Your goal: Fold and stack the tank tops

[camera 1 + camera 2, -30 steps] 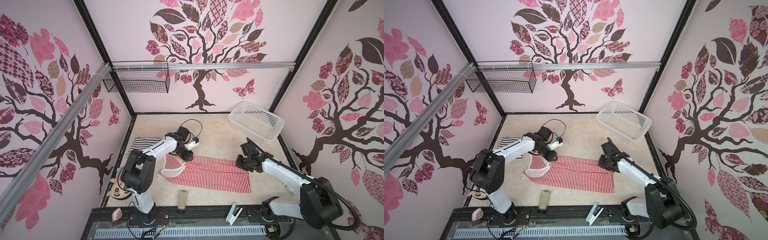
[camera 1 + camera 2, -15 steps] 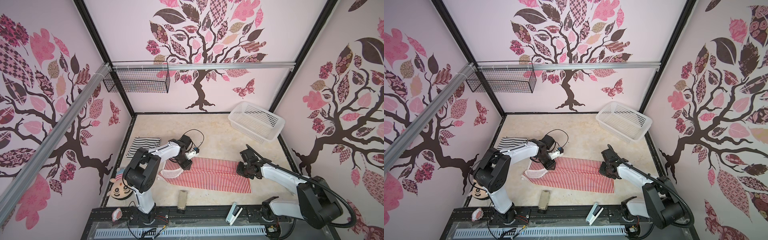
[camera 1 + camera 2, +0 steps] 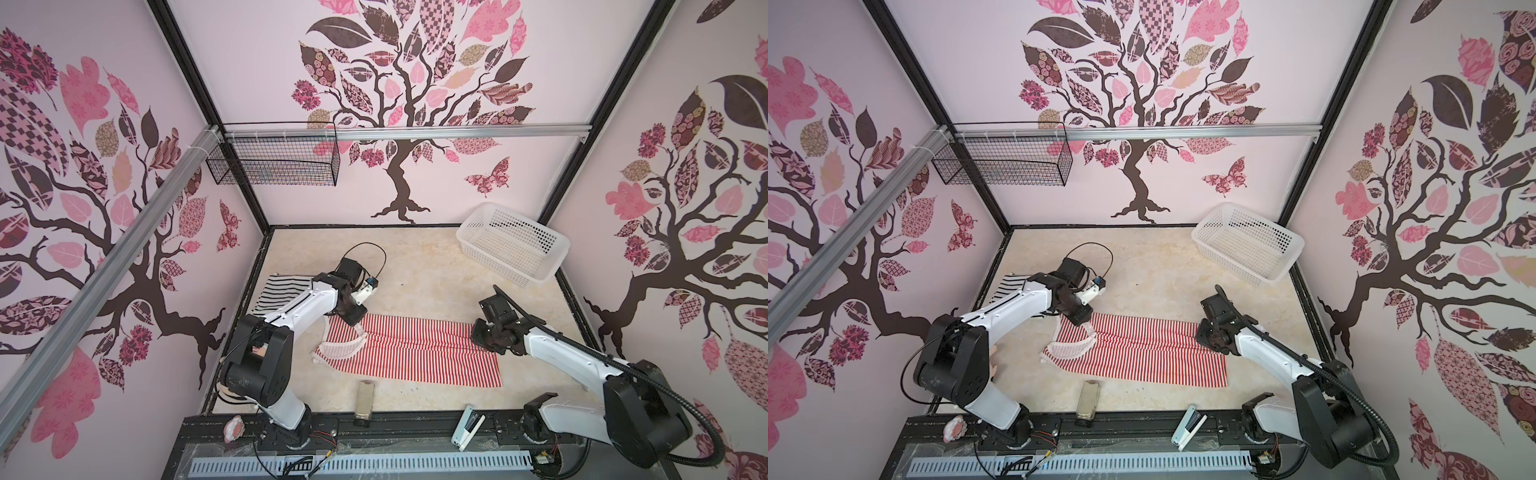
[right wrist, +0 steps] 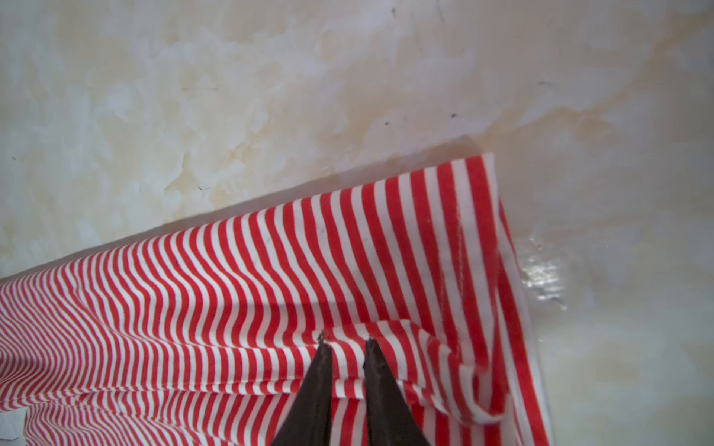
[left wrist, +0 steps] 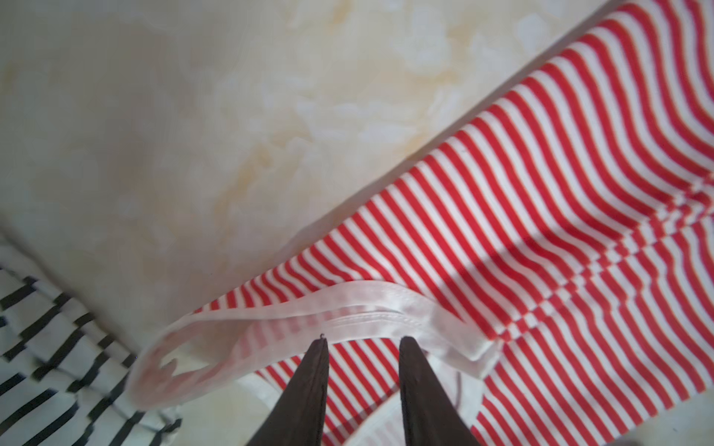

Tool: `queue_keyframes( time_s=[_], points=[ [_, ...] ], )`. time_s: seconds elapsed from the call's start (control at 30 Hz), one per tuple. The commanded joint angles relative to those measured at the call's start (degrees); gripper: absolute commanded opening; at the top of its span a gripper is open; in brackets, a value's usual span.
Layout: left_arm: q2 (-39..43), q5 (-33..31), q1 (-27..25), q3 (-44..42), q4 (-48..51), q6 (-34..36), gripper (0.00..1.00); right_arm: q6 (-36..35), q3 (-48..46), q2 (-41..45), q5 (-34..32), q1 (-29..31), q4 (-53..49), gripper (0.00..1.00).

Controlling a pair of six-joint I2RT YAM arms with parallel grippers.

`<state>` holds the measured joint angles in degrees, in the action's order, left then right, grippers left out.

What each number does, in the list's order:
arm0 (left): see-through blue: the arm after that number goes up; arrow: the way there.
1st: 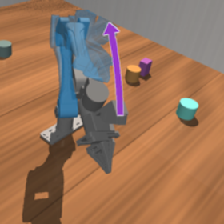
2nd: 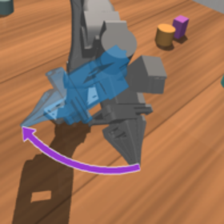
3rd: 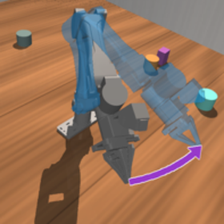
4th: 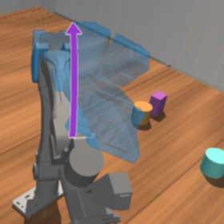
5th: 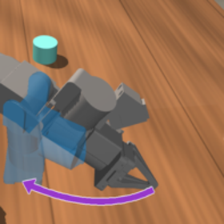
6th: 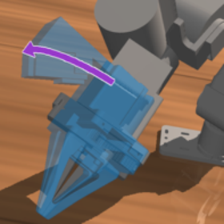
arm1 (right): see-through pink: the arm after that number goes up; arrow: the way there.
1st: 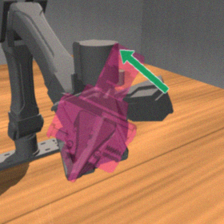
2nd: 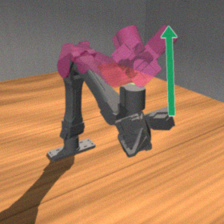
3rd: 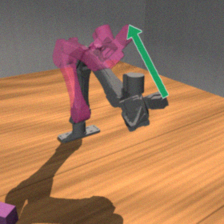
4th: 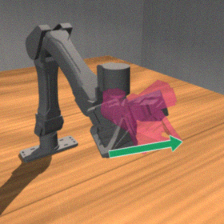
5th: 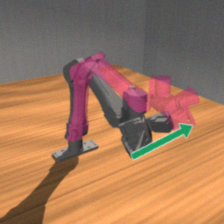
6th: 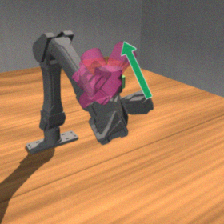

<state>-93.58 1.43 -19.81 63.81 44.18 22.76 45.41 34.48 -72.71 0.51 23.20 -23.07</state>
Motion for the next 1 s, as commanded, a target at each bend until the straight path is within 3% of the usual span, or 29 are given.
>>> queue_keyframes(
  time_s=[0.0, 0.23, 0.47, 0.97],
  points=[
    [-2.1, -3.7, 2.1, 3.0, -2.9, 2.1, 0.35, -0.1, 1.4, -4.0, 0.6, 0.3, 1.5, 0.20],
    [-8.2, -4.5, 3.4, 8.5, -5.7, 3.5, 0.36, 0.7, -0.9, -6.8, 1.8, 0.5, 5.6, 0.20],
    [-15.4, -10.0, 3.5, 14.5, -1.3, 2.5, 0.35, 0.7, -2.4, -6.2, 0.9, 0.6, 5.4, 0.21],
    [-1.9, -13.3, 4.5, -0.7, -0.4, 4.1, 0.35, 1.1, -4.2, -4.0, -0.8, 0.5, 4.0, 0.21]
  ],
)
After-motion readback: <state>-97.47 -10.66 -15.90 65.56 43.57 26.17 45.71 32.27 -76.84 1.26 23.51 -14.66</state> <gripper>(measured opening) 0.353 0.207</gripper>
